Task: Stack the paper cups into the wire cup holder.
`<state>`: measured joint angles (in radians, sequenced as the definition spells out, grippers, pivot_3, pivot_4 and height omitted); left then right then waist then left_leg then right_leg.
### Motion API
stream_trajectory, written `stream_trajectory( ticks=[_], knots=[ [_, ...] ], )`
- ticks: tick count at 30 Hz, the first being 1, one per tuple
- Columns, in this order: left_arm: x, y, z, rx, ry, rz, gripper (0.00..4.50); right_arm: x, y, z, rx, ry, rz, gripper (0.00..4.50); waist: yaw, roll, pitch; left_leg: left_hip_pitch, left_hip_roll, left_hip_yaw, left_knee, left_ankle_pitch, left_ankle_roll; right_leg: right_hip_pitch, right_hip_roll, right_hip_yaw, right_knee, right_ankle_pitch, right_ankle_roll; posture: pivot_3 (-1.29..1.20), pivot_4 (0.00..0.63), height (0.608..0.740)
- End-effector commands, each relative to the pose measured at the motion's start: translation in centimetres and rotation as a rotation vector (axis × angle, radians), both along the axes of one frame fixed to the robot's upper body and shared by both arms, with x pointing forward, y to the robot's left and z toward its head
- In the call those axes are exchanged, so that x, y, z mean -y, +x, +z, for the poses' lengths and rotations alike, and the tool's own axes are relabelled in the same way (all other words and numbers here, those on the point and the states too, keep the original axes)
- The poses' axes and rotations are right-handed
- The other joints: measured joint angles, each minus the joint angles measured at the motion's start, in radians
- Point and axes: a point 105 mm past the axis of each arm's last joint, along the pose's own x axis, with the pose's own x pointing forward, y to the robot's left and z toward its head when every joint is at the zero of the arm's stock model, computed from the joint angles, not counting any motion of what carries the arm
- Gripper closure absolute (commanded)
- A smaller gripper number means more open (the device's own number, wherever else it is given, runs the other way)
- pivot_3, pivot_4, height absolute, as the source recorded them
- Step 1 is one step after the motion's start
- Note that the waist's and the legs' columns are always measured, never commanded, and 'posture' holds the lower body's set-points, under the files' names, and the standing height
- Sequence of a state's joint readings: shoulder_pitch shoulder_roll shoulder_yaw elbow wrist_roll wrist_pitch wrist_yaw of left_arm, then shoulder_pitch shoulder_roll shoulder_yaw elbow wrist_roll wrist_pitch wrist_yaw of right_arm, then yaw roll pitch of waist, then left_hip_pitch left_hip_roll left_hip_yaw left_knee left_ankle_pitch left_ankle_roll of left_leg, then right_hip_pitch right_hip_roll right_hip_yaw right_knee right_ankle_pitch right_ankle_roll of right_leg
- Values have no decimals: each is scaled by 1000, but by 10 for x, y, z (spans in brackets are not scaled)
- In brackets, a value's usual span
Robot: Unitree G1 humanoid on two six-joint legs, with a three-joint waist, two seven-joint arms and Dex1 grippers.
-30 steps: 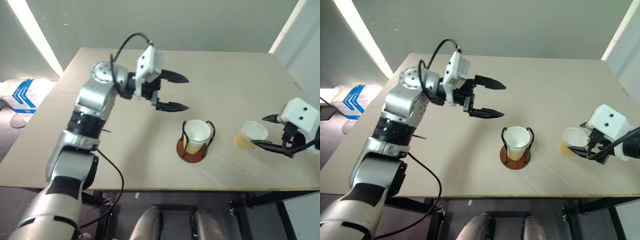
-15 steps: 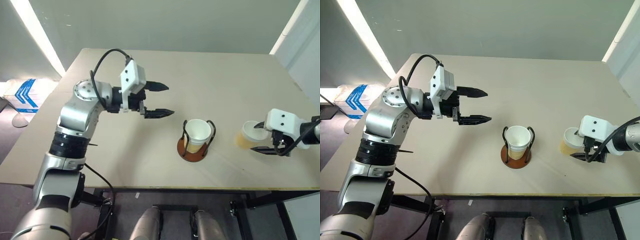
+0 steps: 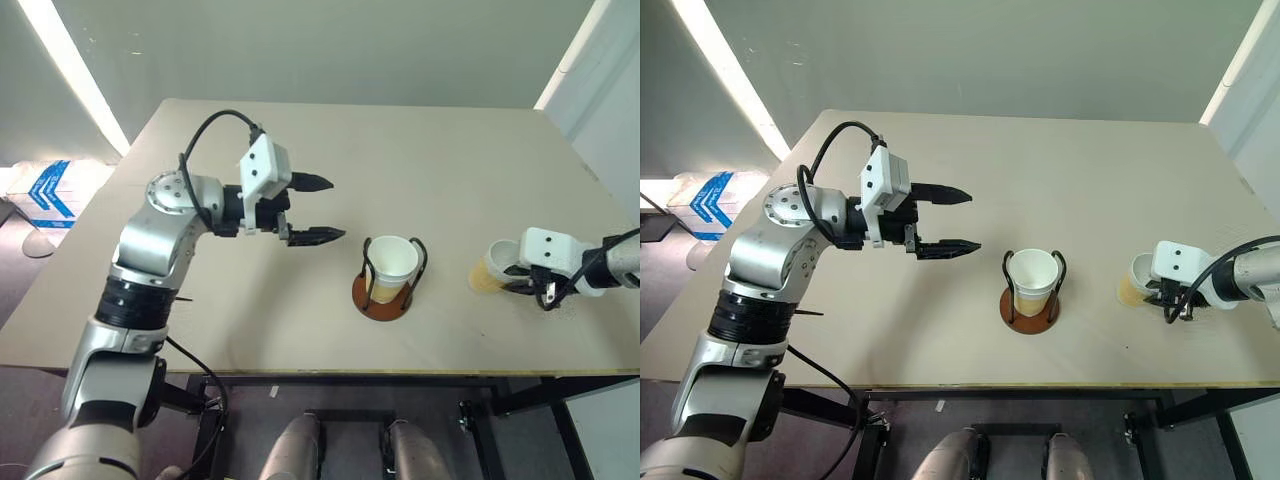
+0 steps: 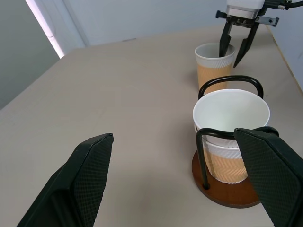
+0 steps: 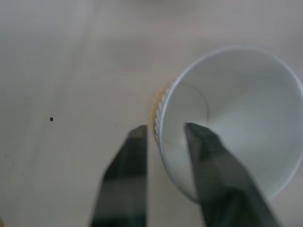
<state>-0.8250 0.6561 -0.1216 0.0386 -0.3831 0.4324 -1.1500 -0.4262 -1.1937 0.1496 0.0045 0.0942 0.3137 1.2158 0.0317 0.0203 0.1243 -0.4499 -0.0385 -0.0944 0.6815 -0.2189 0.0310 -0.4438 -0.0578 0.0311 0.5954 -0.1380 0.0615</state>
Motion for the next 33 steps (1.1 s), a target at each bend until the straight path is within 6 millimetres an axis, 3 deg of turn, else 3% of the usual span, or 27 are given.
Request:
stream_trajectory(
  ticks=[1, 7, 9, 11, 13, 17, 23, 33],
  knots=[
    [-5, -4, 12, 50, -14, 11, 0, -6, 1, 16, 48, -8, 44, 4461, 0, 0, 0, 0, 0, 0, 0, 0, 0, 0, 0, 0, 0, 0, -1, 0, 150, 740],
    [-19, -7, 9, 11, -9, -11, 0, -22, -14, 66, 97, 15, 141, 4461, -2, 1, 0, 0, 0, 0, -2, 1, -1, -1, 0, 0, 0, 0, -2, 0, 150, 740],
    [-25, -9, 7, -23, -8, -19, 0, -39, -23, 88, 122, 29, 208, 4461, -4, 1, 0, -1, 0, 0, -2, 1, -2, -3, 1, 0, 0, 0, -2, 0, 150, 740],
    [-30, -10, 4, -41, -5, -25, 0, -68, -34, 113, 148, 65, 314, 4461, -7, 1, 0, -1, 0, 0, -4, 1, -3, -3, 1, 0, 0, -1, -4, 0, 150, 740],
    [-31, -11, 3, -49, -1, -37, 0, -90, -43, 127, 161, 81, 399, 4461, -10, 1, 0, -1, 0, -1, -6, 2, -4, -4, 1, 0, 0, -2, -6, 0, 150, 740],
    [-28, -13, -1, -69, 3, -80, 0, -130, -56, 133, 154, 53, 594, 4461, -12, -1, 0, -1, 1, -5, -8, 2, -5, -4, 2, -2, 0, -5, -10, 0, 150, 740],
    [-22, -14, -1, -64, -4, -111, 0, -157, -54, 126, 136, 7, 709, 4461, -9, -1, 0, -3, 0, -6, -8, 3, -6, -7, 2, -3, 1, -6, -11, 0, 150, 740],
    [-16, -18, -2, -56, -8, -126, 0, -155, -38, 110, 153, -99, 736, 4461, -10, -1, 0, -2, 0, -6, -8, 3, -6, -8, 2, -3, 5, -6, -11, 0, 150, 740]
  ],
)
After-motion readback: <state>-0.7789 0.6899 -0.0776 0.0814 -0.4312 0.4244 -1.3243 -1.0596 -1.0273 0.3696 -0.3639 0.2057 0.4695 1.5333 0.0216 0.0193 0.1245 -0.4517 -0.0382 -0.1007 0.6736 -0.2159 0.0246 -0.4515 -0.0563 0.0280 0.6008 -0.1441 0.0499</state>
